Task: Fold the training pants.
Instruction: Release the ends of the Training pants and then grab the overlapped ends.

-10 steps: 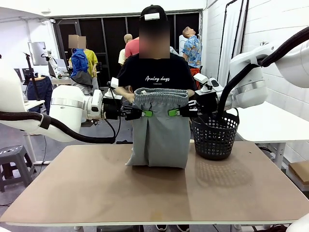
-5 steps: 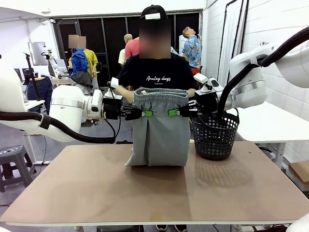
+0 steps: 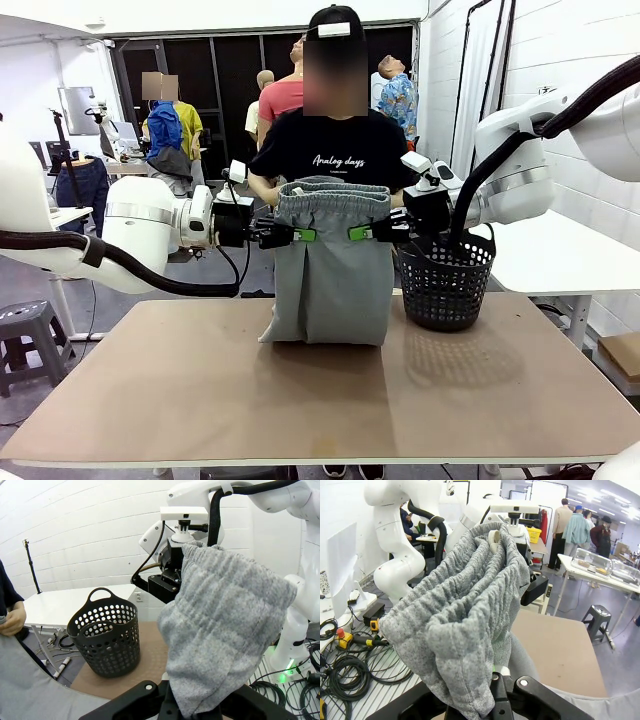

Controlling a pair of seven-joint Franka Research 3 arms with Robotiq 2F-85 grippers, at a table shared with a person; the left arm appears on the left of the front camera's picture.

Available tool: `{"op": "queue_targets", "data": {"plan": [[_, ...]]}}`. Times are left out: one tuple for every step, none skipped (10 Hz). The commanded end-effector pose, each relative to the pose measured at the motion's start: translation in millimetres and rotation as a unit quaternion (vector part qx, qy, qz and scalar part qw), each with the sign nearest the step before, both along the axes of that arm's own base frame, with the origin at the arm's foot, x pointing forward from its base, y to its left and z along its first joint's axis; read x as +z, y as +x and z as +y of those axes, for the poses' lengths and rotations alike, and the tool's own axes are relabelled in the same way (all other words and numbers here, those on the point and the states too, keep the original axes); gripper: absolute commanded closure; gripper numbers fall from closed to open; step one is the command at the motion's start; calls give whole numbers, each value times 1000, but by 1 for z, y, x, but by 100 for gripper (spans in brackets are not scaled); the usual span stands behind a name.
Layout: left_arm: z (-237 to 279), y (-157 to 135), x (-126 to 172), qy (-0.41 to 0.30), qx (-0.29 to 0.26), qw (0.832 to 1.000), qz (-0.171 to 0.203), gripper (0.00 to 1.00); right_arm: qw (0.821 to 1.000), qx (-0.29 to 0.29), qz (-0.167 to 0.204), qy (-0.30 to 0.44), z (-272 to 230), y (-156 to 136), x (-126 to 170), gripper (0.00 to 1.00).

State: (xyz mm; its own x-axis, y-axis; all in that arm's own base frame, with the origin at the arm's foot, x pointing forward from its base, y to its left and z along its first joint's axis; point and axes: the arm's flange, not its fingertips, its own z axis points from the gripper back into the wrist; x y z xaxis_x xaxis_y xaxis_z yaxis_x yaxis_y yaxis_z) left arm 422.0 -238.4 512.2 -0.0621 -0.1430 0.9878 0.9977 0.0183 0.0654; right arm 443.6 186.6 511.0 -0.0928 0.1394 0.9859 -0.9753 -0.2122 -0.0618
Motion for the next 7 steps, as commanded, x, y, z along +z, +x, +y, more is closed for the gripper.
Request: {"op": "queue_targets", "data": {"plan": [[-2, -1, 4, -9, 4, 1000, 0, 100, 1000, 2, -1, 16, -1, -2, -1, 100], [-2, -1, 4, -9, 4, 1000, 0, 100, 1000, 2, -1, 16, -1, -2, -1, 100], [-2, -1, 4, -9, 4, 1000, 0, 100, 1000, 2, -1, 16, -1, -2, -1, 100], [-2, -1, 4, -9, 4, 1000, 0, 100, 1000, 2, -1, 16, -1, -2, -1, 100], [-2, -1, 4, -9, 4, 1000, 0, 100, 1000, 2, -1, 16, -1, -2, -1, 100], [-2, -1, 4, -9, 4, 1000, 0, 100, 1000, 2, -1, 16, -1, -2, -1, 100], [-2, -1, 4, -9, 4, 1000, 0, 100, 1000, 2, -1, 16, -1, -2, -1, 100]]}}
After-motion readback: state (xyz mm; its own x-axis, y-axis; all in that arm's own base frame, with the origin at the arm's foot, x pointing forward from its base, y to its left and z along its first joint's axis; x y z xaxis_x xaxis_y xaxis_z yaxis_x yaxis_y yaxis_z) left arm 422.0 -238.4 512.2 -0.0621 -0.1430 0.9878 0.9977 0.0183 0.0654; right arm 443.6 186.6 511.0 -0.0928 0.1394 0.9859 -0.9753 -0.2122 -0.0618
